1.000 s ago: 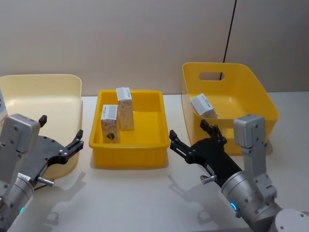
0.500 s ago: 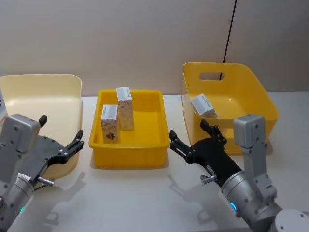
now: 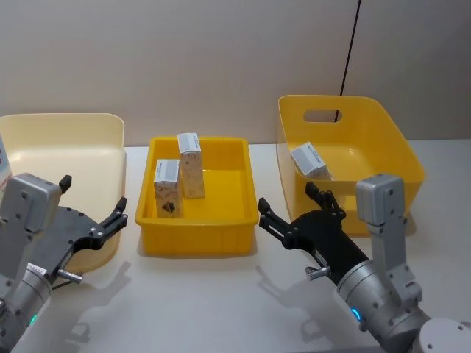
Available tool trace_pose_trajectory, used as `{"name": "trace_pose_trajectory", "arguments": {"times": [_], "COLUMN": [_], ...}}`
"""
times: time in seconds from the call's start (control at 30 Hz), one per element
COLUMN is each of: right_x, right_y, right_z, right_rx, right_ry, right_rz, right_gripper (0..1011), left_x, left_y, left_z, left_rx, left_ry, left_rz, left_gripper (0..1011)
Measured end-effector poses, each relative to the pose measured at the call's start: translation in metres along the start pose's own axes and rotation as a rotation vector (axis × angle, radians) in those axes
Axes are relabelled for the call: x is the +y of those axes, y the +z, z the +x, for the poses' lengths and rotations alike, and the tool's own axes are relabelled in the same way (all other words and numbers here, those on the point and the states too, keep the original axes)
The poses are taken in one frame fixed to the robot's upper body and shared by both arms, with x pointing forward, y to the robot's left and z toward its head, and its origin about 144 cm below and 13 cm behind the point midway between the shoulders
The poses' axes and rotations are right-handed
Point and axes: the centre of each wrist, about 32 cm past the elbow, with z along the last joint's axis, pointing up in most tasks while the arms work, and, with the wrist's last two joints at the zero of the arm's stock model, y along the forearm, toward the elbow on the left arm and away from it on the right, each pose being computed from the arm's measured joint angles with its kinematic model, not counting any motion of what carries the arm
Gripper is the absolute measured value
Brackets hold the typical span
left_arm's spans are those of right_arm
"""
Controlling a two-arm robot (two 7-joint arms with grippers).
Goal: Bimanual collaborative sorting of washing and personal care products
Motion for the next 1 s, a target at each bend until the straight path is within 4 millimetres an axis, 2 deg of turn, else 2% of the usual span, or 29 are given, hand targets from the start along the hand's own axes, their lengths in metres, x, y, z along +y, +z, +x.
{"name": "trace_pose_trajectory", "arguments": {"times": [1.0], "right_x": [0.0000], "right_y": [0.0000], "right_z": [0.0000], "right_rx": [0.000], "right_ry": [0.000], "right_rz": [0.000], "right_gripper": [1001], "left_x": [0.0000], "left_y": [0.0000], "left_z": [0.0000], "left_rx": [0.000], "left_ry": [0.000], "left_rz": [0.000], "left_gripper": [1003]}}
